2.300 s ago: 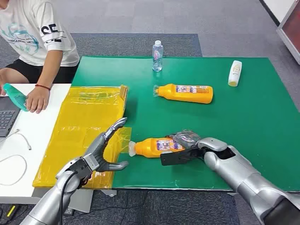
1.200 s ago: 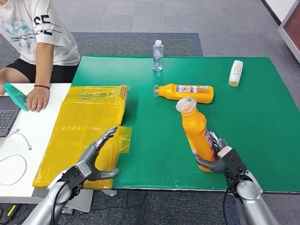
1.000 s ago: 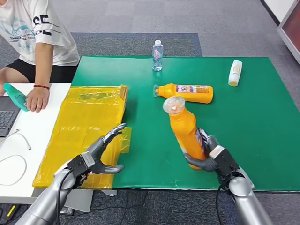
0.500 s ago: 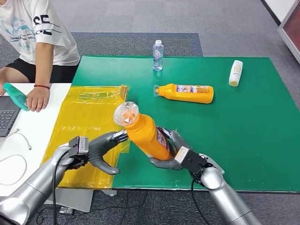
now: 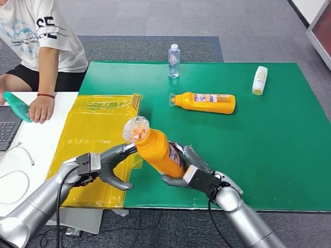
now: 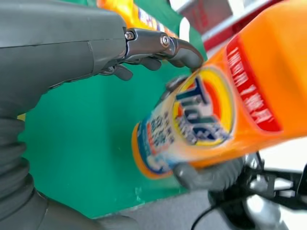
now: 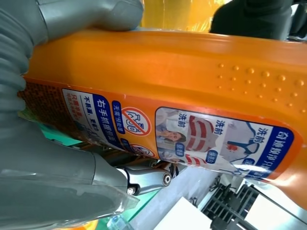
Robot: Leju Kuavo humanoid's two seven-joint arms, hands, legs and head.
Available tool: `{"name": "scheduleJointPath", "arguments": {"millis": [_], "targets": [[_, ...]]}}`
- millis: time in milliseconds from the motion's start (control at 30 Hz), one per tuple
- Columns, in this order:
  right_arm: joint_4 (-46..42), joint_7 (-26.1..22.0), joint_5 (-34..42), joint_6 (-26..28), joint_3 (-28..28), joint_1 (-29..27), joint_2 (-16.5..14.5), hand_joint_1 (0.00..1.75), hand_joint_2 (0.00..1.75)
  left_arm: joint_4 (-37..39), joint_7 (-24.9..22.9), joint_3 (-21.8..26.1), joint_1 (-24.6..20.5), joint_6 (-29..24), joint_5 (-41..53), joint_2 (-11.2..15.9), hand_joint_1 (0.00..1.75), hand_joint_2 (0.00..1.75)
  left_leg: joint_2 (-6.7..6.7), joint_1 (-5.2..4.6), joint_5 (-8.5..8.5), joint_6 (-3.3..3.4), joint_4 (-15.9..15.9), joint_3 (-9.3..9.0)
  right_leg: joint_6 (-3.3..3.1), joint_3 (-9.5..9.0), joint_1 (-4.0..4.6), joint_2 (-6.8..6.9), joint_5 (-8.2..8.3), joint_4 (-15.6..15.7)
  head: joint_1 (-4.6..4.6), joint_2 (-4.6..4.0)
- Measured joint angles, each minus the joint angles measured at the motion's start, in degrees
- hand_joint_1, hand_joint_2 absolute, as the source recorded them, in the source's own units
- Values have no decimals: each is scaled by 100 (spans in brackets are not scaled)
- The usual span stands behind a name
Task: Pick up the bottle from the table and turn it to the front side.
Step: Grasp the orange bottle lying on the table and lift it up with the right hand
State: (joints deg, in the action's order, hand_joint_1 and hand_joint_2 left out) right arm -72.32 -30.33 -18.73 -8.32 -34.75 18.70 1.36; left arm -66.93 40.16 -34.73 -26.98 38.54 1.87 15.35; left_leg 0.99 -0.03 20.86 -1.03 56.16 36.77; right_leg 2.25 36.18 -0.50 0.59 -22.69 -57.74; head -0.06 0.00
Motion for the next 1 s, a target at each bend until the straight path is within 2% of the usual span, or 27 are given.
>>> {"name": "scheduleJointPath", "arguments": {"millis": [267,367,700,867,1000], "targets": [[2,60,-38,155,2,-255,34,175,175,-238,8,219,306,-1352,396,-90,0,175,0,-1,2,1,0,1,0,1,-1,-1,0,1,0,0],[1,87,-93,172,31,-369,63,175,175,-493,8,351,513,-1519,402,-126,0,175,0,0,3,0,0,2,1,2,-1,0,-1,1,-1,0],[-11,144,-172,57,39,-407,84,175,175,-837,8,561,795,-1445,285,-210,0,175,0,0,3,-1,0,2,0,1,0,-1,-1,1,0,0],[-65,150,-135,-21,13,-371,82,175,175,-894,8,601,811,-1132,129,-265,0,175,0,0,1,1,0,2,0,0,0,0,0,1,0,0],[-137,162,-151,11,-8,-345,67,175,175,-952,8,707,821,-605,-131,-353,0,175,0,-1,1,2,0,2,1,-1,0,0,0,1,0,0]]}}
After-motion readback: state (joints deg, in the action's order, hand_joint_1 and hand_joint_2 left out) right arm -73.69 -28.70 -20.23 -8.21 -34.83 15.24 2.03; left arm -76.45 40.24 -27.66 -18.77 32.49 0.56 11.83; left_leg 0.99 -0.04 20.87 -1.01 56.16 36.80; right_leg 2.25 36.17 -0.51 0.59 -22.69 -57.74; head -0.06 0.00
